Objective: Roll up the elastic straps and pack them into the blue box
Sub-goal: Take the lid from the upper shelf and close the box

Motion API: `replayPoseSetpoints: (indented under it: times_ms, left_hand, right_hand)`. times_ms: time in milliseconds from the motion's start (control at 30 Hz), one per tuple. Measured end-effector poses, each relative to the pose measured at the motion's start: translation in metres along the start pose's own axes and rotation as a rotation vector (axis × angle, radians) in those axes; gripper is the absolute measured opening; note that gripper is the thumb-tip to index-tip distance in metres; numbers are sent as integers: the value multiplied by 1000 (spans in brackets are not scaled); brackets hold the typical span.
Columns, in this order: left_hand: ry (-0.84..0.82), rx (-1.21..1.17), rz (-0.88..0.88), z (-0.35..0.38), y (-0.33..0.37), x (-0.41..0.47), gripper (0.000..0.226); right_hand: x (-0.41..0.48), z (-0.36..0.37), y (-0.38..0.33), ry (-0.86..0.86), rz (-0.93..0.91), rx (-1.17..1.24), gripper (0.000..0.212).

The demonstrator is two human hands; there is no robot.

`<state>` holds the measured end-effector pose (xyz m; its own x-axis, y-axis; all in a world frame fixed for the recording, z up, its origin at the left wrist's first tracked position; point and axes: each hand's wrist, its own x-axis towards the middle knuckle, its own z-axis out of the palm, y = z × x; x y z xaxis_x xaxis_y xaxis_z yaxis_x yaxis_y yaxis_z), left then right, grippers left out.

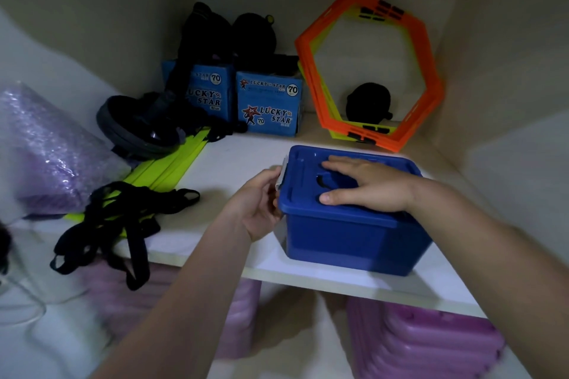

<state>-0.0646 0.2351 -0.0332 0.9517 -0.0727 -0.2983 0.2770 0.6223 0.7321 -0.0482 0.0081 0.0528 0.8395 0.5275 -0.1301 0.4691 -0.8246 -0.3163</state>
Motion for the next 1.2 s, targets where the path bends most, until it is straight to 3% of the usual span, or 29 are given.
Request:
replayPoseSetpoints:
  times_ms: [67, 200, 467, 633, 700, 800, 867, 933, 1067, 1200]
  left_hand:
    - [-30, 72, 7, 5, 4, -1, 79]
    - [20, 258, 22, 17, 13, -5, 40]
    - [148, 479, 90, 32, 17, -14, 26]
    - [211, 694, 129, 37, 24, -21, 33]
    - [288, 898, 224, 37, 27, -25, 29]
    - [366, 1242, 486, 33, 35, -33, 31]
    - [325, 1362, 629, 42, 38, -45, 26]
    - [223, 1443, 729, 63, 35, -60, 17]
    - [-121, 1586, 776, 105, 18, -73, 22]
    - [-289, 1775, 806, 136, -7, -61, 30]
  right_hand:
    - [-1, 0, -2, -2, 4, 5, 91]
    - [-1, 1, -3, -10, 13, -8, 92]
    - [1, 1, -4, -5, 6, -27, 93]
    - [-3, -4, -3, 59, -12, -24, 90]
    - [-18, -11, 2, 197, -41, 119, 79]
    - [-50, -18, 33, 563, -84, 438, 44]
    - [-72, -16, 61, 760, -55, 706, 21]
    - [-87, -6, 89, 867, 18, 1048, 13]
    - [-89, 26, 126, 800, 211, 1580, 25]
    - [-82, 52, 134, 639, 263, 1787, 26]
